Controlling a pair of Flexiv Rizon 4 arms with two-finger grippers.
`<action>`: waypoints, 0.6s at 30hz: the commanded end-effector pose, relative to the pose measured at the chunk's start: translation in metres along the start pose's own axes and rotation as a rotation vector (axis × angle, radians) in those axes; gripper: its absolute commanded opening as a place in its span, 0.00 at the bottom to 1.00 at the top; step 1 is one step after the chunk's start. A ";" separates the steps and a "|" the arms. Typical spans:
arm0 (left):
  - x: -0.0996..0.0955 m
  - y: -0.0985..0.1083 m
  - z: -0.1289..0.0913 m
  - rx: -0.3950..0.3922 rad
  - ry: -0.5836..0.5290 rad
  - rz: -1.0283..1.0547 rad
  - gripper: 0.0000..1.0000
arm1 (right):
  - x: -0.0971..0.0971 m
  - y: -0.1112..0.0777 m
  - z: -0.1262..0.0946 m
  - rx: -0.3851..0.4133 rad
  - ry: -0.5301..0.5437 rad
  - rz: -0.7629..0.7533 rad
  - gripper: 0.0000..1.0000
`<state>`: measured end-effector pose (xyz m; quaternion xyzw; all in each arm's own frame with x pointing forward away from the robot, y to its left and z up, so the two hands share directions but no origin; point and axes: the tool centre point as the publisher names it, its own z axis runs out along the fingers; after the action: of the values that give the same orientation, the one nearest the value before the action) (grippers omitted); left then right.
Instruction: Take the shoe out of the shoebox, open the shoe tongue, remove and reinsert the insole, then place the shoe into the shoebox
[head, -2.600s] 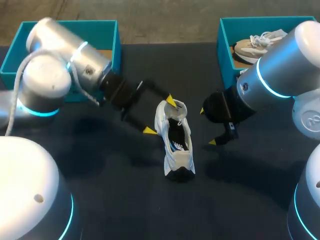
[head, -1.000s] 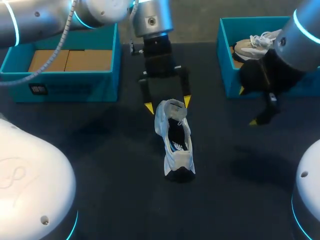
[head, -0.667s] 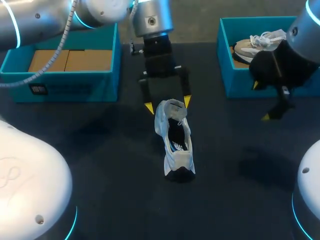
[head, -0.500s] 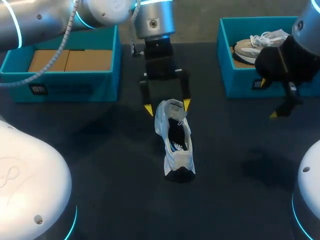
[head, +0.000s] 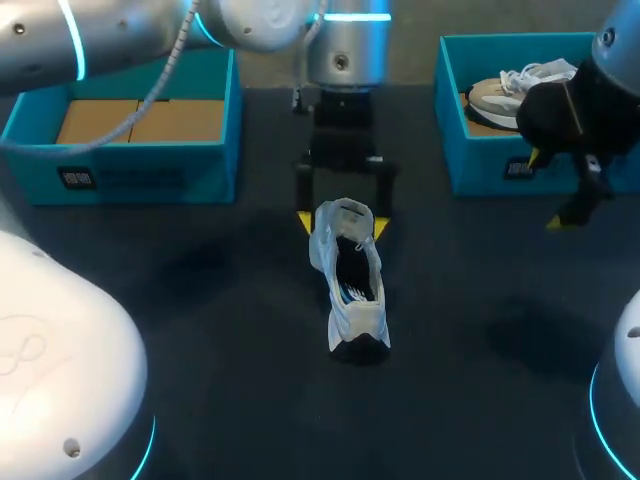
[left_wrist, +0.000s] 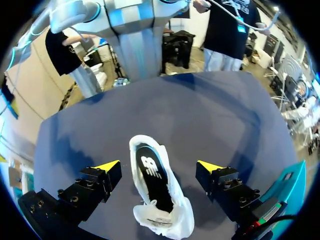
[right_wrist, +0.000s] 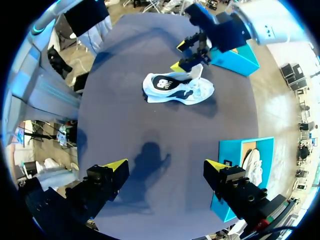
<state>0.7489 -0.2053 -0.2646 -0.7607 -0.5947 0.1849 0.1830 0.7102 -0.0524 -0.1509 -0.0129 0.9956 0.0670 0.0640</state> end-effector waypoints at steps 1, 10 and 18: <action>-0.004 0.012 0.013 0.024 0.093 0.015 1.00 | -0.001 0.001 0.001 0.002 0.001 0.001 1.00; 0.004 0.016 0.034 0.016 0.079 0.044 1.00 | -0.001 0.001 0.001 0.002 0.001 0.001 1.00; -0.004 0.008 0.030 -0.064 0.075 0.020 0.00 | -0.001 0.001 0.001 0.002 0.001 0.001 1.00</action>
<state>0.7481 -0.2132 -0.3001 -0.7771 -0.5792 0.1521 0.1939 0.7098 -0.0528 -0.1513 -0.0126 0.9955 0.0672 0.0648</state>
